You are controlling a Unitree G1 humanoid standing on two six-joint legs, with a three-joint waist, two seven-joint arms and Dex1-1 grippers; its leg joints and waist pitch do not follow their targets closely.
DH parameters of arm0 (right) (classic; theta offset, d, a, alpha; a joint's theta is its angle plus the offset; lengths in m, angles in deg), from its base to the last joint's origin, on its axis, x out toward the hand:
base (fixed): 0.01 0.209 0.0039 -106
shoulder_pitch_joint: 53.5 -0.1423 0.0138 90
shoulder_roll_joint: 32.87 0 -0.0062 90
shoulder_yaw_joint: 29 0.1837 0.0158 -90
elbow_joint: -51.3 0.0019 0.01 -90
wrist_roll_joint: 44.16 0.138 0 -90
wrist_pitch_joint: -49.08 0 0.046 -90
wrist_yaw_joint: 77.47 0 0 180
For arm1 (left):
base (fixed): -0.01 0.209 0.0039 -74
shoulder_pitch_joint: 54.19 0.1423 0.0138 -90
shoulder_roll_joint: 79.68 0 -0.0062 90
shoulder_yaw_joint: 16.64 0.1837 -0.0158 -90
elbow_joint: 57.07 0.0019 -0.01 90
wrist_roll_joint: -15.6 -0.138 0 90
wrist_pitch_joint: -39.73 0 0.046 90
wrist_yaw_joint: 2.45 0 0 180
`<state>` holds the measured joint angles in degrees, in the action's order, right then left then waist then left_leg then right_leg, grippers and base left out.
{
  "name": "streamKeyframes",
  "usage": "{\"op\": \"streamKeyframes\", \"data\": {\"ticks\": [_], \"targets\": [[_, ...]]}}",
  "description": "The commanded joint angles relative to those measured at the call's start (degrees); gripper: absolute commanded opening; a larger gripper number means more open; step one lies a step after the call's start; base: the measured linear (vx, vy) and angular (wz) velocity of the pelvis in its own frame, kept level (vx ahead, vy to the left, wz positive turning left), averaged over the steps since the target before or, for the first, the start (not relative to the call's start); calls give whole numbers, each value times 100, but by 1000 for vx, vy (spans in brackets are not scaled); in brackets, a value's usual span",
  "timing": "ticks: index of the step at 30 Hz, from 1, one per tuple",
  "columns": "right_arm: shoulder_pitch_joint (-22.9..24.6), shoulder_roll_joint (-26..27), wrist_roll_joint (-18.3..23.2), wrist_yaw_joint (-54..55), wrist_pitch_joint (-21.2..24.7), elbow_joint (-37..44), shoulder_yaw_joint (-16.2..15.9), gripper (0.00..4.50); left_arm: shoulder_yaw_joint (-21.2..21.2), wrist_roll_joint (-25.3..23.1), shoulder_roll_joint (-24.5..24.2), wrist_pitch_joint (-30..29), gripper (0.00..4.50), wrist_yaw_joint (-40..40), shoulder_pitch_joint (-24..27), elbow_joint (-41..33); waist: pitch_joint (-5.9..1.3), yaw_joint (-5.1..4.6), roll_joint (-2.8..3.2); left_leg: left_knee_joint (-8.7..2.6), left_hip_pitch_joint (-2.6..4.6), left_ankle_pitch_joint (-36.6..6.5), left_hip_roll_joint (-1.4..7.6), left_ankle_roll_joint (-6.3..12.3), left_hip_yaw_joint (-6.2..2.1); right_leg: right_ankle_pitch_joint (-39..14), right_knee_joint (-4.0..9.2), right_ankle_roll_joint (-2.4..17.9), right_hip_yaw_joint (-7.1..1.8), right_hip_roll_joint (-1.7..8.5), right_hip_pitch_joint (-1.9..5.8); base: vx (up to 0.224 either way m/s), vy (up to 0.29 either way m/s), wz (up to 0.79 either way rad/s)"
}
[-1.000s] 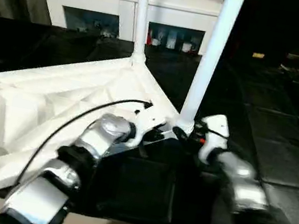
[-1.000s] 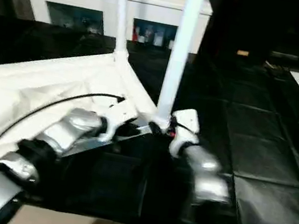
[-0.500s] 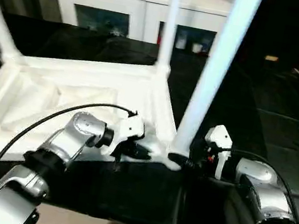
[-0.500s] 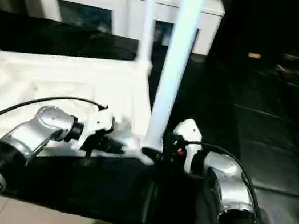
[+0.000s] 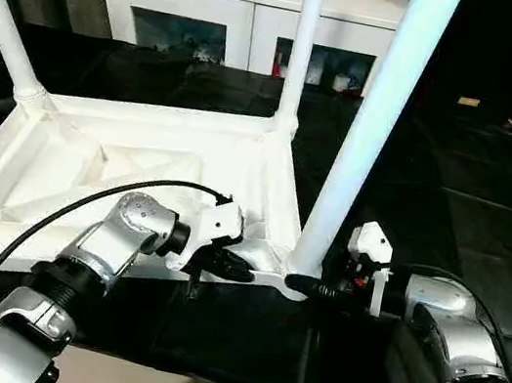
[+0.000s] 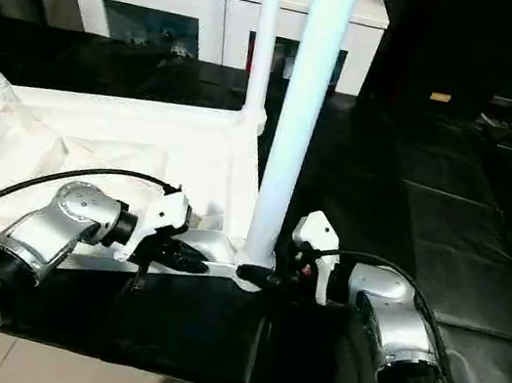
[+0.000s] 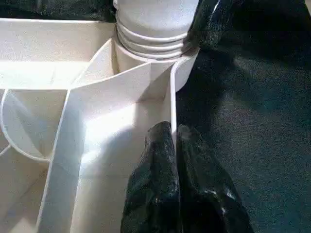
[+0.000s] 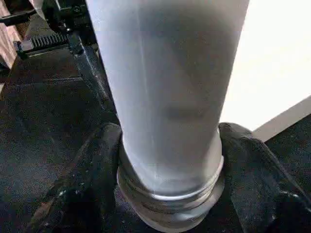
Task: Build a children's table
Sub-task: Rotate leg to tighten
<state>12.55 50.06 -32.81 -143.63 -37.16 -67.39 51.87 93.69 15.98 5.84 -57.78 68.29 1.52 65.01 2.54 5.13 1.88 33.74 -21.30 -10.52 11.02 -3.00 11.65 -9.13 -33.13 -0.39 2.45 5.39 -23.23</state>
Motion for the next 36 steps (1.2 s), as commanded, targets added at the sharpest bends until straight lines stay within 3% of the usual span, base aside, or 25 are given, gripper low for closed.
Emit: {"op": "streamKeyframes", "data": {"ticks": [1, 6, 8, 10, 12, 17, 20, 22, 24, 25, 29, 30, 31, 33, 36], "targets": [[19, 13, -45, 103, 11, 22, 16, 272, 104, -86, -4, -2, 0, -27, 48, -90, -354, -22, -44, -440, 95, -1407, 226, 252, -87, -1156, 288, 1482, -148, 255, 237, 0, 0, 0], [-151, 406, -280, 1320, 85, -381, 229, 265, -43, -302, 255, 9, 0, -893, -120, 431, -320, -70, -51, -471, 109, -1703, 205, 106, -98, -1667, 355, 1351, -154, 262, 209, 0, 0, 0], [-261, 869, -430, 2667, 336, -634, 479, 264, -208, -515, 619, 9, 0, -2034, -410, 1069, -296, -135, -54, -495, 141, -2031, 174, -116, -136, -2427, 425, 1072, -148, 268, 176, 0, 0, 0], [-285, 1016, -475, 3125, 455, -693, 562, 264, -256, -551, 739, -33, 0, -2357, -501, 1244, -294, -177, -62, -503, 142, -2102, 161, -174, -156, -2586, 442, 989, -140, 266, 168, 0, 0, 0], [-325, 1237, -530, 3825, 609, -800, 695, 264, -325, -581, 925, -118, 0, -2808, -636, 1478, -291, -216, -48, -506, 140, -2188, 156, -139, -158, -2705, 492, 878, -147, 265, 145, 0, 0, 0], [-464, 1817, -753, 5468, 619, -1055, 947, 264, -382, -751, 1415, -274, 0, -3848, -933, 1986, -298, -257, -58, -509, 128, -2236, 139, -111, -168, -2731, 521, 823, -133, 263, 137, 0, 0, 0], [-500, 1897, -836, 5232, 456, -974, 779, 264, -320, -832, 1496, -109, 0, -3785, -999, 2185, -306, -261, -45, -511, 126, -2275, 136, -67, -170, -2680, 538, 770, -131, 253, 137, 0, 0, 0], [-441, 1828, -654, 4794, 362, -772, 783, 319, -285, -808, 1453, -105, 0, -3564, -966, 2143, -310, -247, -42, -515, 122, -2274, 149, -26, -171, -2501, 520, 822, -137, 253, 145, 0, 0, 0], [-408, 1660, -581, 4409, 269, -626, 744, 336, -219, -781, 1359, -125, 0, -3269, -906, 2052, -312, -230, -44, -518, 107, -2216, 156, 5, -164, -2296, 498, 901, -141, 254, 165, 0, 0, 0], [-410, 1551, -618, 4307, 242, -615, 693, 336, -170, -771, 1303, -129, 0, -3107, -871, 2004, -325, -219, -45, -510, 86, -2058, 161, 54, -157, -2001, 459, 1001, -146, 256, 190, 0, 0, 0], [-464, 1129, -498, 3436, 217, -679, 602, 368, 57, -704, 986, -75, 0, -2174, -627, 1683, -332, -252, -59, -493, 11, -1753, 154, 166, -150, -1626, 402, 1171, -140, 276, 265, 0, 0, 0], [-431, 940, -406, 2907, 211, -583, 538, 374, 145, -676, 821, 22, 0, -1765, -504, 1505, -345, -252, -63, -471, 43, -1738, 156, 229, -143, -1571, 403, 1240, -139, 279, 259, 0, 0, 0], [-408, 856, -388, 2702, 186, -540, 497, 374, 184, -656, 748, 92, 0, -1584, -449, 1418, -354, -263, -61, -460, 15, -1583, 167, 303, -143, -1345, 368, 1334, -143, 283, 284, 0, 0, 0], [-292, 546, -340, 1936, 41, -380, 343, 374, 322, -551, 460, 284, 0, -897, -218, 1021, -360, -225, -69, -437, 43, -1400, 198, 412, -123, -958, 331, 1504, -136, 273, 280, 0, 0, 0], [-180, 350, -222, 1356, -30, -223, 263, 374, 422, -481, 214, 255, 0, -472, -48, 643, -373, -157, -20, -419, 73, -1184, 230, 492, -89, -535, 258, 1671, -122, 243, 270, 0, 0, 0]]}}
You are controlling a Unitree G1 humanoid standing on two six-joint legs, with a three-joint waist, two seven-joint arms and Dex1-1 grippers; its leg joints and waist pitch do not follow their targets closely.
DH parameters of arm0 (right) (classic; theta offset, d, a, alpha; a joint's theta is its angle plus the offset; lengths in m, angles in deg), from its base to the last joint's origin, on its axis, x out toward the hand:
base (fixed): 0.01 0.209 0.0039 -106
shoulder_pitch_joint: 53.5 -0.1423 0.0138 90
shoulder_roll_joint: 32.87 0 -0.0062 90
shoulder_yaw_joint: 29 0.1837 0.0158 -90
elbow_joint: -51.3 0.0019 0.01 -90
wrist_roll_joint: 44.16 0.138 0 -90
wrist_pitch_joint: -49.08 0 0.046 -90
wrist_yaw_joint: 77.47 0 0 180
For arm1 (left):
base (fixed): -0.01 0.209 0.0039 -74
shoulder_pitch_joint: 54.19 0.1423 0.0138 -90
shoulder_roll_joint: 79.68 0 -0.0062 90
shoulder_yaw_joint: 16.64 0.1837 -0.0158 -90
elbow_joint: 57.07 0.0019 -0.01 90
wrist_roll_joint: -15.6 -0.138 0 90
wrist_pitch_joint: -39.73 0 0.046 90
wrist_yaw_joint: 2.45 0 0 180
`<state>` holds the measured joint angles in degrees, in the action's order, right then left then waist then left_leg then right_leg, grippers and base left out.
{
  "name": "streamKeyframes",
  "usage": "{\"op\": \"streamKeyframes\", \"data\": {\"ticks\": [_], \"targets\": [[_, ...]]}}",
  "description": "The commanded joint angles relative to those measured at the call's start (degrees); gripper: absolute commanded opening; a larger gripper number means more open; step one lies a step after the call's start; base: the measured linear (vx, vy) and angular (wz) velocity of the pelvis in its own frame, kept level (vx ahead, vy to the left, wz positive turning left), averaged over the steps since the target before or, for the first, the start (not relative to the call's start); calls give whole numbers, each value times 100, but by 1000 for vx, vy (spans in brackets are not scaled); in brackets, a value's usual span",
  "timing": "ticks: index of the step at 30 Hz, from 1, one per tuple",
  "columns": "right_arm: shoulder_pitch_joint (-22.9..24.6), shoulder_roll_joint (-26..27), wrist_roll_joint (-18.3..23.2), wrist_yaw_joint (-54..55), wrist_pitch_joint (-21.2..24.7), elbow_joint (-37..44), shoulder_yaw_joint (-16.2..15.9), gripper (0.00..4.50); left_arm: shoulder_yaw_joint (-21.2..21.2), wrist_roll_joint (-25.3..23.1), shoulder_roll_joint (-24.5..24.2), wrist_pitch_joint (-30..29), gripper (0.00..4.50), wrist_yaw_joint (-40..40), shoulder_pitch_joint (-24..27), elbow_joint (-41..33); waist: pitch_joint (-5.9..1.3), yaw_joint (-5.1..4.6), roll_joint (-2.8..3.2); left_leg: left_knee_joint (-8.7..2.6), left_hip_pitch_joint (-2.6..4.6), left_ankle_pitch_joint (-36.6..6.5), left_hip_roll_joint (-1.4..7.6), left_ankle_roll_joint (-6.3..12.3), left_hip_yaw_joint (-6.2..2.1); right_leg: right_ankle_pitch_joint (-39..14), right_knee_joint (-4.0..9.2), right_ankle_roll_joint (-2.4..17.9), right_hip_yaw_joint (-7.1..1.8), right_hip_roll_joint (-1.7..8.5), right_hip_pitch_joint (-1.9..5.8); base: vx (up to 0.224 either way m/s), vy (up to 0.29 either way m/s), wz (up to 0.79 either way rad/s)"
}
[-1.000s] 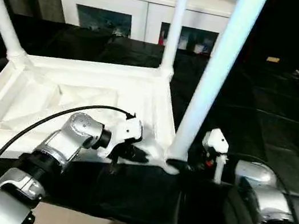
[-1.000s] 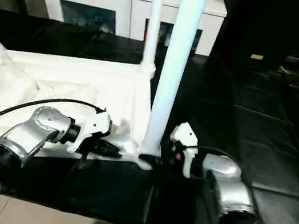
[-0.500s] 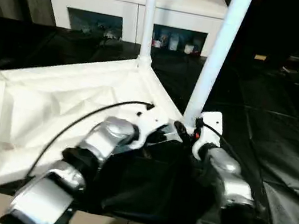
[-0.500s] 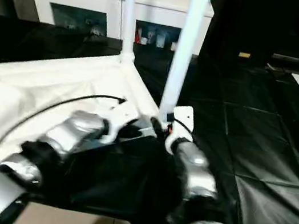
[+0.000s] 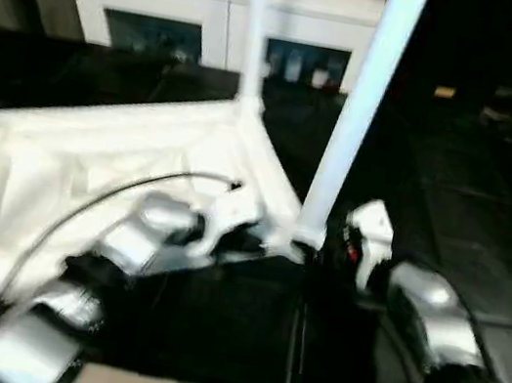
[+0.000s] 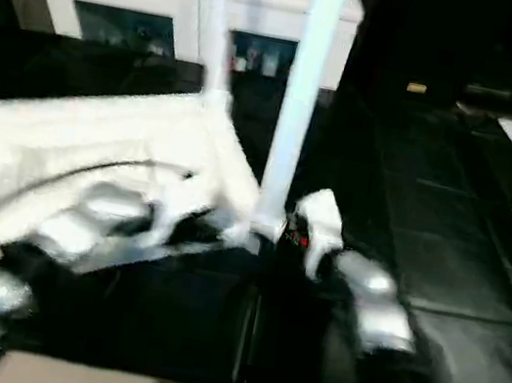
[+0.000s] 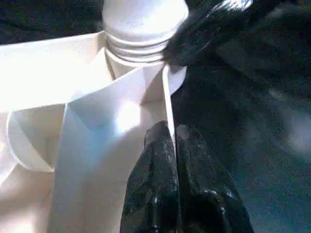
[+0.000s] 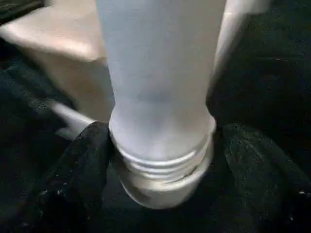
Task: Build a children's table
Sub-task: Rotate leg to tighten
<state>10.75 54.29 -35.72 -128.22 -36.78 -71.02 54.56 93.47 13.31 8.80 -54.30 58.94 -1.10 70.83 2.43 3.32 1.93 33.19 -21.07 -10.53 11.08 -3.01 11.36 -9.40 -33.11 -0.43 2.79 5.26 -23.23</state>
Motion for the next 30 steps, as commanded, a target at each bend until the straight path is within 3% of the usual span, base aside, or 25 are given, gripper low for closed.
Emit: {"op": "streamKeyframes", "data": {"ticks": [1, 6, 13, 22, 26, 28, 30], "targets": [[53, -161, 169, -449, -74, 236, -45, 374, 484, -167, -229, -164, 0, 681, 311, -181, -355, 46, -30, -368, 49, -1163, 230, 495, -59, -459, 241, 1715, -154, 259, 278, 0, 0, 0], [188, -255, 457, -1178, 51, 573, -161, 374, 436, 99, -525, -386, 0, 1140, 526, -860, -335, 100, -33, -406, 74, -1381, 247, 343, -58, -823, 249, 1665, -164, 262, 262, 0, 0, 0], [311, -382, 277, -1638, -39, 618, -462, 358, 366, 136, -695, -534, 0, 1236, 619, -1165, -321, 142, -53, -419, 96, -1542, 232, 190, -59, -1295, 297, 1476, -193, 278, 236, 0, 0, 0], [305, -388, 185, -1641, -14, 566, -501, 288, 323, 110, -764, -666, 0, 1133, 691, -1297, -338, 148, -64, -391, 75, -1275, 214, 273, -56, -994, 265, 1512, -184, 265, 248, 0, 0, 0], [179, -137, 65, -893, 1, 289, -329, 276, 238, -13, -610, -642, 0, 660, 643, -1074, -310, 122, -51, -415, 81, -1496, 209, 181, -61, -1347, 306, 1436, -189, 263, 222, 0, 0, 0], [145, -44, 11, -607, 10, 210, -279, 274, 202, -47, -547, -653, 0, 480, 623, -1002, -301, 93, -66, -438, 98, -1759, 201, 60, -83, -1834, 358, 1274, -191, 278, 218, 0, 0, 0], [32, 364, -138, 555, 155, -74, -64, 273, 57, -232, -246, -689, 0, -387, 424, -506, -279, 35, -53, -456, 116, -1933, 185, -68, -99, -2169, 398, 1177, -193, 278, 181, 0, 0, 0]]}}
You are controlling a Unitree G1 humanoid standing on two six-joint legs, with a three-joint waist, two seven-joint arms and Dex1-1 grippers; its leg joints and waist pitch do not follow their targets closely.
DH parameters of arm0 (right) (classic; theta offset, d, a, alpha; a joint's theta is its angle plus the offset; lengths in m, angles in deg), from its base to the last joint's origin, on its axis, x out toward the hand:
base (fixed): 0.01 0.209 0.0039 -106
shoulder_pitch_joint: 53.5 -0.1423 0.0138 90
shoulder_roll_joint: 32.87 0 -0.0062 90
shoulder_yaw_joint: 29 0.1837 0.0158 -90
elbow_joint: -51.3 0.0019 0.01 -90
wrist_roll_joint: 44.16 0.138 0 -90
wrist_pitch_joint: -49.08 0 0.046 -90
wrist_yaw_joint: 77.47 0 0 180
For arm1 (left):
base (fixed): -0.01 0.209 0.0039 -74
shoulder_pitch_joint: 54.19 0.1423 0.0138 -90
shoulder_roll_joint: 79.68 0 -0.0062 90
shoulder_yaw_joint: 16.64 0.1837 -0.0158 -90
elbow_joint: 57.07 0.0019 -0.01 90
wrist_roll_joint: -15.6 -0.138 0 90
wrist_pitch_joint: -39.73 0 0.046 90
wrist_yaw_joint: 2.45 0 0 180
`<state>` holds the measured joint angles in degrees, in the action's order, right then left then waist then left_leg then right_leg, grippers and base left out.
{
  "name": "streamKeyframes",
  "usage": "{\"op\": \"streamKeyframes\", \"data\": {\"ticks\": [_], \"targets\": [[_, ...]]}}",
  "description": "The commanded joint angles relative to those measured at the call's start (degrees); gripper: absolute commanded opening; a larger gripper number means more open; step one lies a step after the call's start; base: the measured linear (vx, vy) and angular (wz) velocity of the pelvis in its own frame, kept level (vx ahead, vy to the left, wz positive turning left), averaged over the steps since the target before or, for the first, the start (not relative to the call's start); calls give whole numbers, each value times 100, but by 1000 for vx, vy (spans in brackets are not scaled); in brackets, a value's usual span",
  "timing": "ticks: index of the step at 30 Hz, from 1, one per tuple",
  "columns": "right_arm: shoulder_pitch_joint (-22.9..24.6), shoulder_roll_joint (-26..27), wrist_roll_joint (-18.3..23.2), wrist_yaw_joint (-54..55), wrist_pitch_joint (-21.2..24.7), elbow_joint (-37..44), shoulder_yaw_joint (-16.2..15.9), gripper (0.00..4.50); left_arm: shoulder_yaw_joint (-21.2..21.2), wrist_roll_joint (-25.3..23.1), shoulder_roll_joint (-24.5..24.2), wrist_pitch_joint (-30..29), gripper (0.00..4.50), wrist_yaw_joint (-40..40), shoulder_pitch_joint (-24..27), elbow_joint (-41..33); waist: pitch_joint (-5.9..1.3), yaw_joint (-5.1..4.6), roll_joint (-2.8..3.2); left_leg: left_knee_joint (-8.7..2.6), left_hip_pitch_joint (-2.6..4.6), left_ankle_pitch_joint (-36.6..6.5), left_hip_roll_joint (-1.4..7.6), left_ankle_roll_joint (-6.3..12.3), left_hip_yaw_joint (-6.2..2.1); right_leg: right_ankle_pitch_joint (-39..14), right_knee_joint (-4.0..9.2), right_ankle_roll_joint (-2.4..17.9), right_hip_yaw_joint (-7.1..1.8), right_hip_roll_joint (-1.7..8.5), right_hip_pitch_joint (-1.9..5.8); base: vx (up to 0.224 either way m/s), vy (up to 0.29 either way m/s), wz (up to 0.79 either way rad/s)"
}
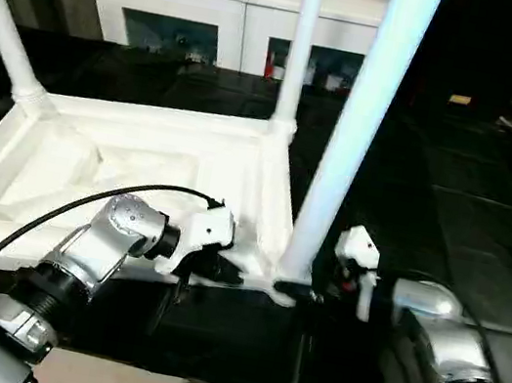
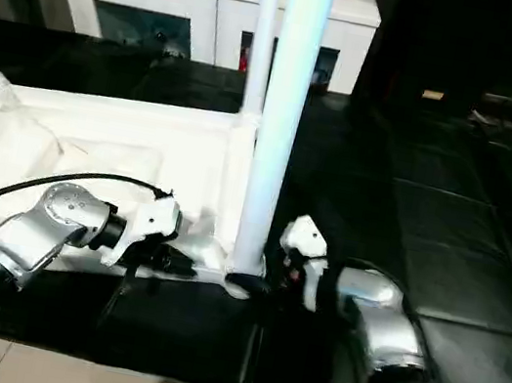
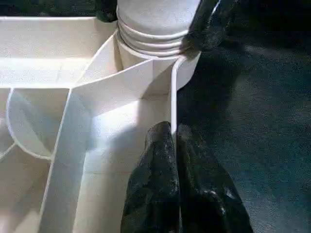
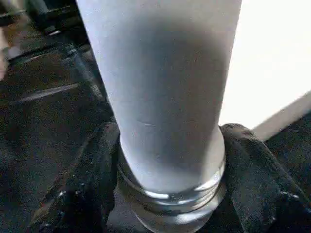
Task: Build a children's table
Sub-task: Rotate leg to tighten
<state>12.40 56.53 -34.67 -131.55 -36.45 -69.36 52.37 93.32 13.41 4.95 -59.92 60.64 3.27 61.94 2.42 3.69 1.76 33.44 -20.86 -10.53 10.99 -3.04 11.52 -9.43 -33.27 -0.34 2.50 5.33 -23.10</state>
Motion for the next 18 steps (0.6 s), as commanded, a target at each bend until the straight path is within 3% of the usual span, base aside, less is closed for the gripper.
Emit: {"op": "streamKeyframes", "data": {"ticks": [1, 3, 8, 13, 14, 18], "targets": [[-185, 420, -292, 1645, 341, -360, 307, 273, -14, -332, 337, -231, 0, -1086, -165, 705, -271, -46, -52, -487, 102, -2052, 170, -172, -138, -2457, 436, 1064, -147, 266, 161, 0, 0, 0], [-271, 838, -418, 3024, 566, -605, 571, 272, -192, -366, 708, -447, 0, -1942, -409, 1155, -263, -90, -35, -507, 109, -2222, 165, -251, -171, -2789, 471, 895, -139, 273, 149, -61, 11, -4], [-394, 1276, -613, 4502, 468, -898, 811, 272, -301, -461, 1155, -528, 0, -2907, -704, 1683, -262, -171, -50, -504, 130, -2598, 127, -229, -201, -3138, 572, 662, -110, 266, 85, -12, 3, -1], [-456, 1395, -759, 4309, 175, -861, 614, 272, -223, -560, 1273, -323, 0, -2863, -771, 1812, -272, -159, -35, -511, 105, -2619, 130, -68, -191, -2896, 598, 662, -116, 265, 85, 0, 0, 0], [-451, 1412, -676, 4130, 107, -806, 647, 307, -192, -580, 1255, -271, 0, -2749, -757, 1783, -269, -158, -35, -515, 96, -2610, 129, -58, -192, -2883, 593, 671, -114, 262, 93, 0, 0, 0], [-424, 1206, -503, 3654, -92, -519, 620, 351, -62, -548, 1099, 59, 0, -2283, -693, 1771, -276, -138, -53, -519, 76, -2514, 143, -2, -189, -2739, 574, 723, -123, 274, 113, 0, 0, 0]]}}
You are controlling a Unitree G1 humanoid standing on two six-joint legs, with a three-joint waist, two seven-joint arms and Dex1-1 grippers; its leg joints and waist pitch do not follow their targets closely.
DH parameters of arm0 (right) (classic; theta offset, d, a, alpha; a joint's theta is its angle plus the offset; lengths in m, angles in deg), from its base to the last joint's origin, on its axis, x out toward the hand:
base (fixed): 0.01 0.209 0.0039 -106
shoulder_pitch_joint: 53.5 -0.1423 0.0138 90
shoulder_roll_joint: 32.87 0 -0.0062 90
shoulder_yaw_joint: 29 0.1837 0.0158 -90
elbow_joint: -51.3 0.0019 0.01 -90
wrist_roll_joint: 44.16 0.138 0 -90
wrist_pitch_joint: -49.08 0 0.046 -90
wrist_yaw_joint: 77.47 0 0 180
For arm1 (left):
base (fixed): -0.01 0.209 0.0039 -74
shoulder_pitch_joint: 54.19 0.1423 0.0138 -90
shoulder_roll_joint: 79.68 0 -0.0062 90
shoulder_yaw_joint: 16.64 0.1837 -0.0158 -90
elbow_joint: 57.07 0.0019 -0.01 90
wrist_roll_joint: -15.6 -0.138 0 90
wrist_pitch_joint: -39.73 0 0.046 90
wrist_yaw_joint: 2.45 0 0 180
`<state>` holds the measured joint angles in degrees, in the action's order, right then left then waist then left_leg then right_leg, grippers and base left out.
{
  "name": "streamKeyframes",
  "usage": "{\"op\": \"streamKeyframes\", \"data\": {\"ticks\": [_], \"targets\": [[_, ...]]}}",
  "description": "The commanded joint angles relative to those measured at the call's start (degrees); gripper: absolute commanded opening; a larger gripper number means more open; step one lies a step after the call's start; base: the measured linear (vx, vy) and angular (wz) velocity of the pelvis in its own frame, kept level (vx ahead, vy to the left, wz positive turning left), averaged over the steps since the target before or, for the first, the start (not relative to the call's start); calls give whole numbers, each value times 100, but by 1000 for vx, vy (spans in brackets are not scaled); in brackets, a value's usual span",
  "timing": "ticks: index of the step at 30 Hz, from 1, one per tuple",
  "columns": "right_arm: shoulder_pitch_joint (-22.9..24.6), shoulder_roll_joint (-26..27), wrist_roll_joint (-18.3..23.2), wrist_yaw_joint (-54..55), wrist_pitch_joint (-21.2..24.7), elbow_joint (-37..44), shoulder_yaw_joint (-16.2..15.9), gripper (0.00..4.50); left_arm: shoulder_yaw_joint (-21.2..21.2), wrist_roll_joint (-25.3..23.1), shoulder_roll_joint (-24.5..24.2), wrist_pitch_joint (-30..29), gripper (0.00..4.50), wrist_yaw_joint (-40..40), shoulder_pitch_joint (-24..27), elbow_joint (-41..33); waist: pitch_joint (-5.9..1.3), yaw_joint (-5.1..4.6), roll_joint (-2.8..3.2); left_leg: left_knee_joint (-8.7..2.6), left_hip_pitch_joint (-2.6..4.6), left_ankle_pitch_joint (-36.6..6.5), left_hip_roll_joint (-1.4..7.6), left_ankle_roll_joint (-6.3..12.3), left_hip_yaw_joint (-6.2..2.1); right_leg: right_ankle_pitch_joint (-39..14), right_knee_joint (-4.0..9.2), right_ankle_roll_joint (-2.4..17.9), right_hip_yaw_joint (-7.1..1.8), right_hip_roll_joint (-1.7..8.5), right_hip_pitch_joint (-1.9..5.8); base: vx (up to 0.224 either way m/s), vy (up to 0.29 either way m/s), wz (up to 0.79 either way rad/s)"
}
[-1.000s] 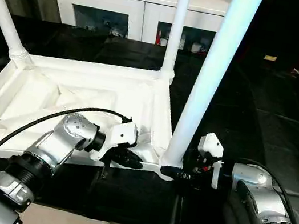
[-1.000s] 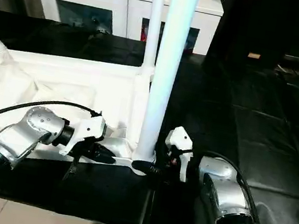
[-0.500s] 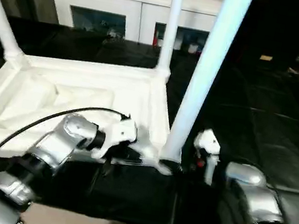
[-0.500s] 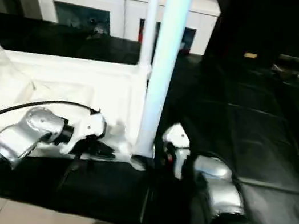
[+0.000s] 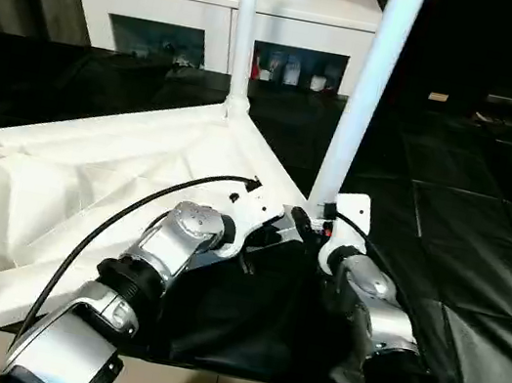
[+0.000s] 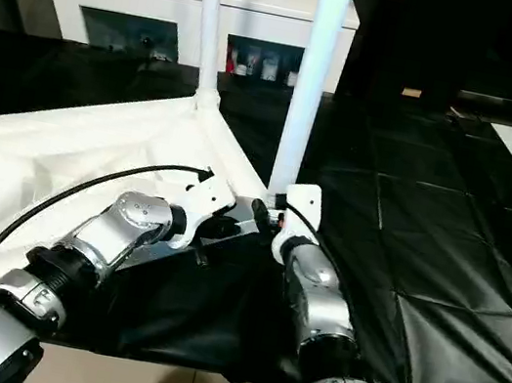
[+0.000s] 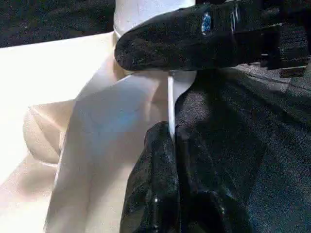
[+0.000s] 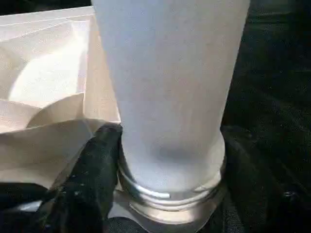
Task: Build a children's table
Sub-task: Rotate leg to tighten
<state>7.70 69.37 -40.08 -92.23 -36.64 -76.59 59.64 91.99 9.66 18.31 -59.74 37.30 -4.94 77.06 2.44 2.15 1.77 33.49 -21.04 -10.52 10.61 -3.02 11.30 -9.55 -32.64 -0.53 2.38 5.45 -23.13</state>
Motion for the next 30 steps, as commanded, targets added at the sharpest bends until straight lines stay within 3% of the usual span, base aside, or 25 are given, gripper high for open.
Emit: {"op": "streamKeyframes", "data": {"ticks": [1, 3, 6, 8, 10, 12, 14, 16, 18, 21, 23, 27, 30], "targets": [[44, -91, 58, -319, -67, 212, -103, 360, 77, -169, -249, 44, 0, 75, 135, 248, -276, 5, -50, -539, 57, -2453, 187, 5, -173, -2648, 488, 757, -117, 264, 145, 0, 0, 0], [25, -268, 326, -913, 50, 311, -75, 368, 158, -115, -391, 157, 0, 407, 226, 119, -283, -10, -57, -543, 18, -2355, 196, 41, -179, -2500, 459, 793, -115, 272, 187, 0, 0, 0], [25, -467, 418, -1403, 169, 403, -141, 395, 195, -65, -486, 144, 0, 664, 293, 4, -290, 4, -58, -512, 46, -2238, 205, 97, -150, -2308, 444, 954, -129, 273, 175, 0, 0, 0], [103, -1000, 577, -2708, 246, 634, -338, 395, 334, 92, -770, 392, 0, 1573, 498, -400, -300, 30, -77, -491, 41, -2127, 213, 161, -137, -2100, 411, 1068, -140, 277, 200, 0, 0, 0], [178, -1248, 651, -3335, 203, 775, -445, 395, 379, 217, -885, 508, 0, 2036, 594, -605, -314, 75, -52, -458, 89, -1917, 239, 231, -89, -1632, 371, 1278, -161, 261, 167, 0, 0, 0], [300, -1541, 692, -3939, 97, 968, -612, 395, 448, 265, -1030, 439, 0, 2347, 634, -779, -334, 122, -51, -439, 80, -1691, 249, 294, -66, -1249, 310, 1404, -154, 246, 204, 53, -18, 8], [464, -1840, 897, -4647, 196, 1290, -755, 395, 510, 435, -1227, 305, 0, 2839, 716, -1099, -356, 198, -40, -411, 92, -1385, 277, 389, -47, -768, 235, 1539, -144, 234, 223, 57, -13, 6], [581, -2061, 1125, -5227, 400, 1571, -858, 395, 534, 619, -1367, 170, 0, 3203, 783, -1397, -385, 265, -42, -369, 57, -907, 277, 571, -42, -109, 130, 1710, -126, 223, 258, 59, -1, 1], [595, -2101, 1137, -5320, 415, 1602, -884, 395, 543, 617, -1390, 144, 0, 3220, 782, -1441, -384, 315, -51, -347, 73, -756, 276, 646, -20, 92, 109, 1794, -129, 219, 235, 0, 0, 0], [602, -2150, 1074, -5473, 384, 1595, -975, 395, 537, 619, -1432, 107, 0, 3302, 792, -1543, -367, 345, -49, -363, 75, -895, 280, 585, -26, -195, 135, 1765, -126, 237, 233, 0, 0, 0], [570, -2132, 828, -5443, 225, 1426, -1086, 395, 499, 576, -1395, 152, 0, 3259, 785, -1511, -335, 343, -79, -403, 80, -1248, 279, 365, -39, -900, 206, 1577, -137, 258, 227, 0, 0, 0], [558, -2149, 699, -5471, 153, 1311, -1181, 367, 478, 569, -1369, 118, 0, 3227, 776, -1500, -311, 327, -76, -439, 111, -1549, 276, 172, -53, -1470, 269, 1390, -156, 267, 207, 0, 0, 0], [570, -2196, 710, -5535, 229, 1357, -1206, 352, 496, 576, -1398, 41, 0, 3217, 786, -1553, -319, 327, -87, -441, 107, -1502, 274, 161, -59, -1433, 261, 1350, -161, 261, 216, 0, 0, 0]]}}
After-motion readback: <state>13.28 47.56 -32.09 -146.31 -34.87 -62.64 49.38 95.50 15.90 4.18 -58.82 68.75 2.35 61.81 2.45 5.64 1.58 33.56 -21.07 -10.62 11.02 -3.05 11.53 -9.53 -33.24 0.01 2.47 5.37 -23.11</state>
